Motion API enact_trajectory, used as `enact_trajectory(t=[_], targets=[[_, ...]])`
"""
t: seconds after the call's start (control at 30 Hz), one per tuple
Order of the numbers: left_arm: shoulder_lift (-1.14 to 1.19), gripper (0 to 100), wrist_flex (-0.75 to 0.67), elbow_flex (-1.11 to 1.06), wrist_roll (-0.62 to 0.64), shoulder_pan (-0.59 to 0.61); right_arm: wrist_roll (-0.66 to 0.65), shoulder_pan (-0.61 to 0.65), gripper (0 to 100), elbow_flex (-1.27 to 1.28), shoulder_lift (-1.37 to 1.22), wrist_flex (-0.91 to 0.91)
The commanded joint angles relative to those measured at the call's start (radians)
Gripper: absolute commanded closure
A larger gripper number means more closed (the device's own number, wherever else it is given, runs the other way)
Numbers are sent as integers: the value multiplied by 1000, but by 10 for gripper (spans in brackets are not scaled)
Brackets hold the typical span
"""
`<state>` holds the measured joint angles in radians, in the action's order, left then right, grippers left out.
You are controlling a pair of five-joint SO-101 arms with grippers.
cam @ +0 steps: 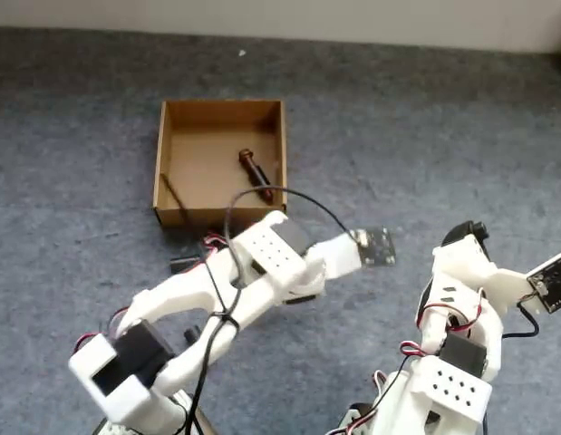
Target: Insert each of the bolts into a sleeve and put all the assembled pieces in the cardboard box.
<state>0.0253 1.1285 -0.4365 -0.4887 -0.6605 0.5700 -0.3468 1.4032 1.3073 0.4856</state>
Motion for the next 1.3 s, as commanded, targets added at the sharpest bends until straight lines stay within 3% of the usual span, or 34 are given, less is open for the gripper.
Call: enact_trajectory(t=[0.0, 0.33, 0.73, 1.0, 1.27], targets=[[-240, 995, 12, 45, 89, 62, 2, -1, 993, -21, 27, -21], [-627, 995, -6, 10, 362, 156, -239, 315, 993, -13, 27, -19], [-1165, 995, -262, -378, 552, 277, -534, 743, 993, 101, 28, -18], [-1435, 995, -371, -616, 628, 277, -589, 967, 993, 151, 28, -27], [-1626, 995, -373, -708, 715, 277, -592, 1050, 993, 248, 28, -306]])
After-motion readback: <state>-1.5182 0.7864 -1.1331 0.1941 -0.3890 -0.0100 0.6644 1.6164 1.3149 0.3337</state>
